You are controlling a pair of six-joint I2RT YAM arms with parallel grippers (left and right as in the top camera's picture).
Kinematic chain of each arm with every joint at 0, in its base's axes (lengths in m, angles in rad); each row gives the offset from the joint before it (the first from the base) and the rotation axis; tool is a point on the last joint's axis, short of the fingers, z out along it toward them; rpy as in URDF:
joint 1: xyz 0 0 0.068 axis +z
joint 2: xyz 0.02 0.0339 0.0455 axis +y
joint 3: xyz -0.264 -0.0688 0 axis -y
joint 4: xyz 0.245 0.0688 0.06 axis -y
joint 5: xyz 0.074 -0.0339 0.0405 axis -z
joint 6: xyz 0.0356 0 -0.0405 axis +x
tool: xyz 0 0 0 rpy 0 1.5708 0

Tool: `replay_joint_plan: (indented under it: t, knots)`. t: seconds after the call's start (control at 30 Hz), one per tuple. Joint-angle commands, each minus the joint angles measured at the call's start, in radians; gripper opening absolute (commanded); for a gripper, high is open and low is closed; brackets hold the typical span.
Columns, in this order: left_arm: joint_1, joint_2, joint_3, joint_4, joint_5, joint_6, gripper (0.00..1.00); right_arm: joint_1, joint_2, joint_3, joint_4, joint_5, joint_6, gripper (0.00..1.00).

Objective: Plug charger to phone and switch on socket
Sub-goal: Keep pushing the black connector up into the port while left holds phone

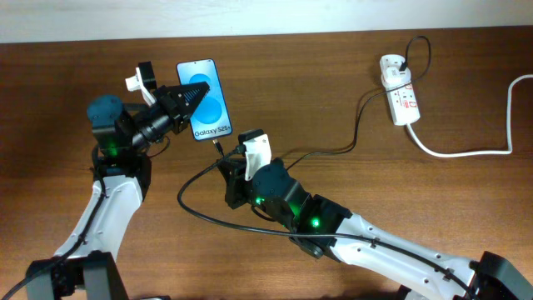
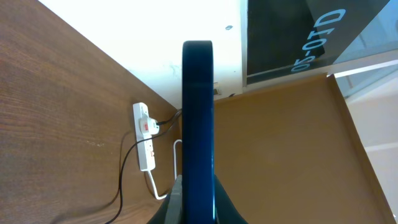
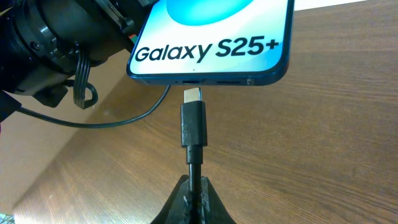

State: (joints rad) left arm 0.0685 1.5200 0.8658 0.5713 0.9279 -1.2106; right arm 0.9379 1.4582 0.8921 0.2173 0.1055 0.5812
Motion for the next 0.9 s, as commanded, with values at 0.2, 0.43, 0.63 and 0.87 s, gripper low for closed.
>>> replay_joint_plan:
  t: [0.2,0.43,0.63,0.87]
  knots:
    - [-0.001,-0.026,0.012,0.01,0.028,0.024,0.0,0.002,0.0,0.01,0.027,0.022,0.007,0.04]
    - [-0.001,-0.026,0.012,0.01,0.044,0.024,0.0,-0.019,0.008,0.01,0.026,0.037,0.008,0.04]
    - [-0.015,-0.026,0.012,0.01,0.044,0.024,0.0,-0.026,0.024,0.01,0.062,0.006,0.008,0.04]
    - [-0.048,-0.026,0.012,0.01,0.054,0.061,0.0,-0.027,0.024,0.01,0.072,0.007,0.007,0.04]
